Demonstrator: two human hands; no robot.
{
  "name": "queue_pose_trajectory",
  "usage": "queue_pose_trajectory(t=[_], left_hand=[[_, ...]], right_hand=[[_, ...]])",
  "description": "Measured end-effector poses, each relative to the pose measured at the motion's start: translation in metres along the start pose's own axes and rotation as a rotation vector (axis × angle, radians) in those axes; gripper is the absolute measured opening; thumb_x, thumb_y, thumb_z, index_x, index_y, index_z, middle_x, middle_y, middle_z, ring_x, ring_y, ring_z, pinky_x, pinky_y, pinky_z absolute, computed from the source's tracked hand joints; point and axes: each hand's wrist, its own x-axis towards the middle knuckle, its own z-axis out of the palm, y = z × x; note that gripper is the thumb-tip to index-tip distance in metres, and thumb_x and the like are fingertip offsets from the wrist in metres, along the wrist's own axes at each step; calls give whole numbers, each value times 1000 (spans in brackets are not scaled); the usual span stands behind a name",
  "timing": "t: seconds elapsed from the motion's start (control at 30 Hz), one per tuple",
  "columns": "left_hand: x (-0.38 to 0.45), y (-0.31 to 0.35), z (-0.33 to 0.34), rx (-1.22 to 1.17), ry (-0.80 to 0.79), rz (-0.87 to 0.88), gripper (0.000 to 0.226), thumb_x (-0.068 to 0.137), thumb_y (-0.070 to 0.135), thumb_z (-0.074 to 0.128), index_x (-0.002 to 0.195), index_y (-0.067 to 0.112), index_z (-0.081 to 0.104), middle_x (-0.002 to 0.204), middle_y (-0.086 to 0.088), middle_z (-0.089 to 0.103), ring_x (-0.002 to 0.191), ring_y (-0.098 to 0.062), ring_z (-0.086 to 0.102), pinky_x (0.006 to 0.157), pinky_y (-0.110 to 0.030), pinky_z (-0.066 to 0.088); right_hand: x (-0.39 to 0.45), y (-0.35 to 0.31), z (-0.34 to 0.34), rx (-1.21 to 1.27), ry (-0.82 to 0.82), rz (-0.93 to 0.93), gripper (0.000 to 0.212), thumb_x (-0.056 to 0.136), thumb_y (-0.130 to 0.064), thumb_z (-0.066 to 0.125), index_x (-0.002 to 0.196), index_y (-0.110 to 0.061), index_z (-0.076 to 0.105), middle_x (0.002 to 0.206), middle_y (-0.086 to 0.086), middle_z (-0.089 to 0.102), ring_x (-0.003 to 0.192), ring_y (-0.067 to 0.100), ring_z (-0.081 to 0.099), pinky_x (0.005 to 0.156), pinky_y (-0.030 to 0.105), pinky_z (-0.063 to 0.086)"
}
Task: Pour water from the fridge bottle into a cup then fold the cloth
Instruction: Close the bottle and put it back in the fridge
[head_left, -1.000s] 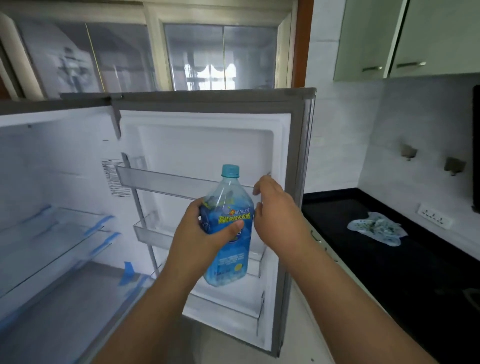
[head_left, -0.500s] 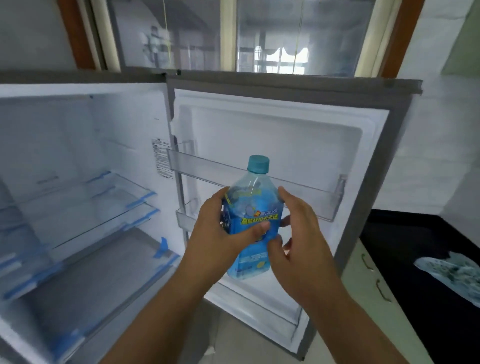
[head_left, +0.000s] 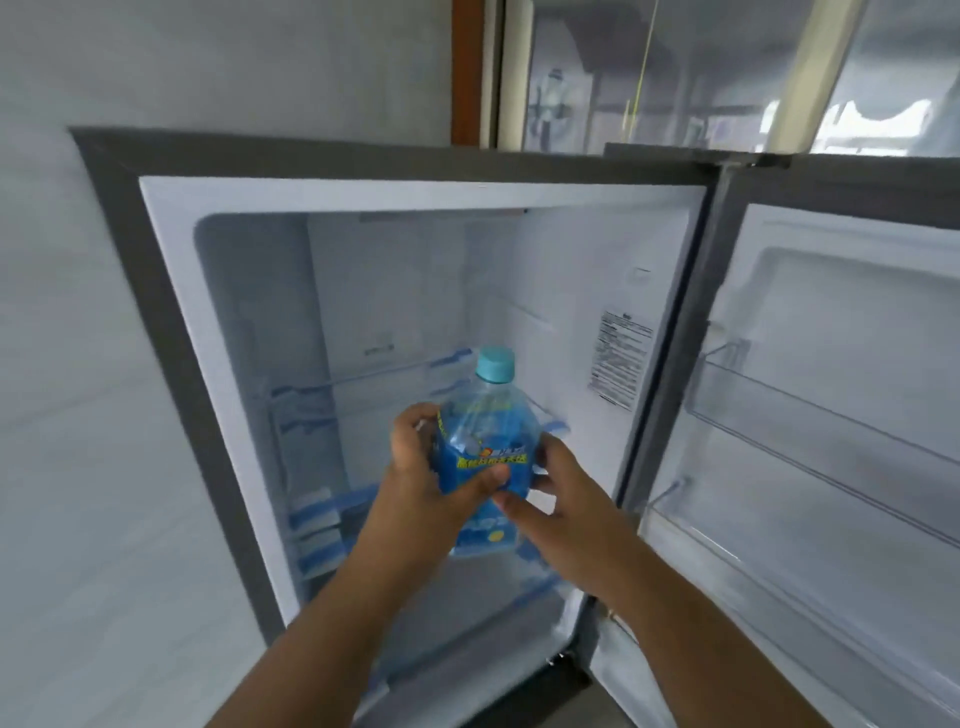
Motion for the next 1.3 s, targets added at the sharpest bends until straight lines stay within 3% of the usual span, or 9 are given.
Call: queue_pose_trajectory(t=[0.07, 0.23, 0.33, 0.43, 0.6, 0.73, 0.93, 1.07, 1.3], left_hand=[[23, -18, -24, 63, 72, -31, 64, 84, 27, 86, 123, 34, 35, 125, 5, 66, 102, 3, 71, 81, -17, 57], [62, -57, -57, 208, 294, -114, 71, 91, 30, 79, 147, 41, 38, 133, 9, 42, 125, -16, 56, 110, -40, 48], [85, -78, -61, 308, 414, -108, 62, 95, 28, 69, 150, 38, 41, 130, 6, 51, 122, -13, 55, 104, -35, 49], [104, -99, -56, 108, 562, -199, 63, 87, 27, 63, 146, 23, 44, 132, -5, 62, 123, -24, 65, 101, -44, 58], [117, -92, -42, -93, 718, -232, 61, 101, 3, 56, 153, 26, 34, 129, 12, 63, 113, -2, 65, 100, -31, 58], [158, -96, -50, -72, 828, -239, 55, 100, 6, 54, 151, 23, 43, 133, 2, 63, 119, -13, 64, 107, -44, 55], [207, -118, -68, -61, 901, -217, 50, 88, 28, 50, 134, 8, 58, 119, -10, 71, 107, -25, 71, 94, -51, 61], [222, -133, -73, -11, 894, -220, 52, 87, 33, 50, 128, 2, 58, 114, -16, 71, 104, -32, 71, 90, -53, 62], [208, -130, -78, 111, 899, -219, 67, 91, 39, 59, 153, 19, 43, 147, -7, 58, 131, -23, 60, 109, -50, 53]], right_hand=[[38, -3, 27, 37, -64, -27, 54, 97, -42, 71, 144, -42, 44, 131, -29, 63, 125, -3, 61, 102, 34, 57], [114, 6, 86, 80, -128, -11, 56, 96, -46, 70, 145, -46, 42, 136, -22, 63, 125, 5, 64, 103, 46, 57], [153, 11, 112, 129, -173, -27, 56, 99, -30, 69, 147, -46, 43, 135, -29, 59, 129, 4, 60, 110, 42, 53], [181, 10, 132, 115, -222, -45, 58, 104, -17, 63, 154, -37, 40, 137, -23, 55, 128, 3, 56, 111, 30, 47], [226, 10, 156, 106, -304, -35, 50, 108, -14, 53, 140, -48, 36, 129, -18, 56, 122, 9, 58, 103, 24, 45], [262, 0, 167, 152, -376, -12, 48, 110, -15, 51, 142, -45, 31, 129, -13, 56, 117, 9, 57, 99, 23, 45], [308, -7, 185, 137, -421, -45, 50, 111, -20, 50, 158, -26, 34, 146, 2, 57, 128, 19, 58, 114, 35, 46], [318, -8, 183, 130, -445, -31, 50, 112, -14, 46, 159, -21, 32, 140, 0, 53, 124, 12, 51, 107, 24, 39], [301, -18, 162, -17, -458, -53, 64, 111, -19, 50, 166, -14, 17, 165, 6, 37, 146, 21, 43, 101, 11, 29]])
